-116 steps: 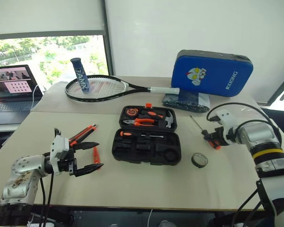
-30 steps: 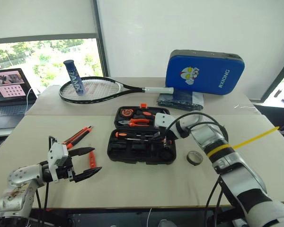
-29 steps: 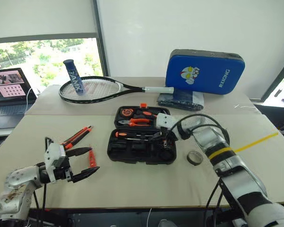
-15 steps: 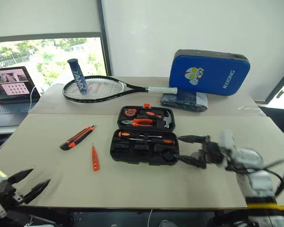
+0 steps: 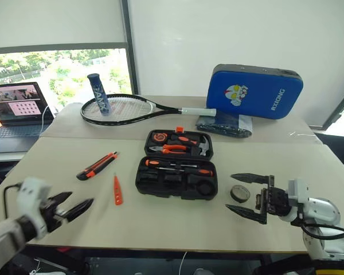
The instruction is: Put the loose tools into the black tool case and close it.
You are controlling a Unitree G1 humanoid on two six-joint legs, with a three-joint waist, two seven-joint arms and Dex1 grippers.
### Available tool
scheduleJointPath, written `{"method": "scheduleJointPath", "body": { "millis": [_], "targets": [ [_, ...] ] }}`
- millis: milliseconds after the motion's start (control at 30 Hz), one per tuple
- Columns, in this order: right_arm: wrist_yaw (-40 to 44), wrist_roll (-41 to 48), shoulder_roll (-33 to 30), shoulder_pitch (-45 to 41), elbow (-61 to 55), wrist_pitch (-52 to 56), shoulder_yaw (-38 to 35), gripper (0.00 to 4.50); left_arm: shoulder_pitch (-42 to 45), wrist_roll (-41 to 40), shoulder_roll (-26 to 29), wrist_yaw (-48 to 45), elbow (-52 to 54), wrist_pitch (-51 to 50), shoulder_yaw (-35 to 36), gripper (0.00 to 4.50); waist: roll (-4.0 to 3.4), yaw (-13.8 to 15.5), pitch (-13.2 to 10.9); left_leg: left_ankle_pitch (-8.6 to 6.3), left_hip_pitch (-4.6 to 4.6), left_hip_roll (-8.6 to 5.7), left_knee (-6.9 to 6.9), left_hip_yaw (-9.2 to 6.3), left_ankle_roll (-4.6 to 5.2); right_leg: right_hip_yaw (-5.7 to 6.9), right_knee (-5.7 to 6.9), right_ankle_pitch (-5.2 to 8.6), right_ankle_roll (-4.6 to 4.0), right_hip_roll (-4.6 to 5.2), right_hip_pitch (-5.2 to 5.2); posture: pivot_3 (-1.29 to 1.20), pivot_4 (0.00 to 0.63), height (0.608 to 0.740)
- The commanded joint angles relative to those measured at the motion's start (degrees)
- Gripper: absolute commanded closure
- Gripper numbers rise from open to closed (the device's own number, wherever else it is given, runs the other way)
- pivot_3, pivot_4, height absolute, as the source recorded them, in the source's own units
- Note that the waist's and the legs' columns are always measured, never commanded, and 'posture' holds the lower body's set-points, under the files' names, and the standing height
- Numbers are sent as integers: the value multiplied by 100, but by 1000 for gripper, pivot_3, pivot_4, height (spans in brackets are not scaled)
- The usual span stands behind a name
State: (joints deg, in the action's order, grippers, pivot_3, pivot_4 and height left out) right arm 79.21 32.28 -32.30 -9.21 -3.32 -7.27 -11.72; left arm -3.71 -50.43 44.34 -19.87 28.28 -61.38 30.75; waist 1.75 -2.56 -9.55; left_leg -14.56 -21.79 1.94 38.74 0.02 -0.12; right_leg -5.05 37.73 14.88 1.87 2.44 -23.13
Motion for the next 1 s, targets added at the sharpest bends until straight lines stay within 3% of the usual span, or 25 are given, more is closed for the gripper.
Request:
{"method": "scheduleJointPath", "body": {
  "millis": [33, 233, 467, 633, 733, 1000],
  "targets": [
    [-77, 190, -48, -185, -303, 135, 103, 52, 981, -203, -440, 1403, 212, -1612, -387, 0, 0, -16, 0, -4, -4, -3, -1, -5, -5, -2, 0, -2, 0, 1, -3, 0, 150, 740],
    [-107, 225, -75, -298, -484, 249, 282, 52, 2179, 445, -1778, 2608, 152, -2871, -909, 0, 7, 32, -4, -15, -28, -12, 3, -21, -23, 4, -10, -2, 4, 8, -13, 0, 150, 740],
    [-198, 264, -119, -301, -676, 413, 341, 52, 2618, 1303, -2353, 3019, -255, -3112, -1576, 0, 7, 37, -4, -11, -14, -22, 3, -21, -30, 1, -6, -3, 5, 10, -2, 0, 150, 740],
    [-250, 301, -171, -254, -769, 474, 309, 52, 2670, 1525, -2534, 3065, -593, -3112, -1647, 0, 0, 46, 0, -6, 15, -27, 3, -7, -38, -1, -3, -3, 7, 8, 24, 0, 150, 740],
    [-277, 315, -201, -214, -786, 447, 281, 0, 2602, 1662, -2614, 3056, -685, -3112, -1577, 626, -5, 40, 2, -6, 61, -29, -1, 4, -38, 3, -13, 0, 11, 6, 75, 0, 150, 740],
    [-318, 270, -248, -186, -714, 344, 279, 0, 2443, 1843, -2545, 2799, -685, -3112, -1382, 3427, -17, 23, 9, -6, 66, -28, -5, 3, -38, 0, -22, 14, 35, 7, 84, 0, 150, 740]
  ]
}}
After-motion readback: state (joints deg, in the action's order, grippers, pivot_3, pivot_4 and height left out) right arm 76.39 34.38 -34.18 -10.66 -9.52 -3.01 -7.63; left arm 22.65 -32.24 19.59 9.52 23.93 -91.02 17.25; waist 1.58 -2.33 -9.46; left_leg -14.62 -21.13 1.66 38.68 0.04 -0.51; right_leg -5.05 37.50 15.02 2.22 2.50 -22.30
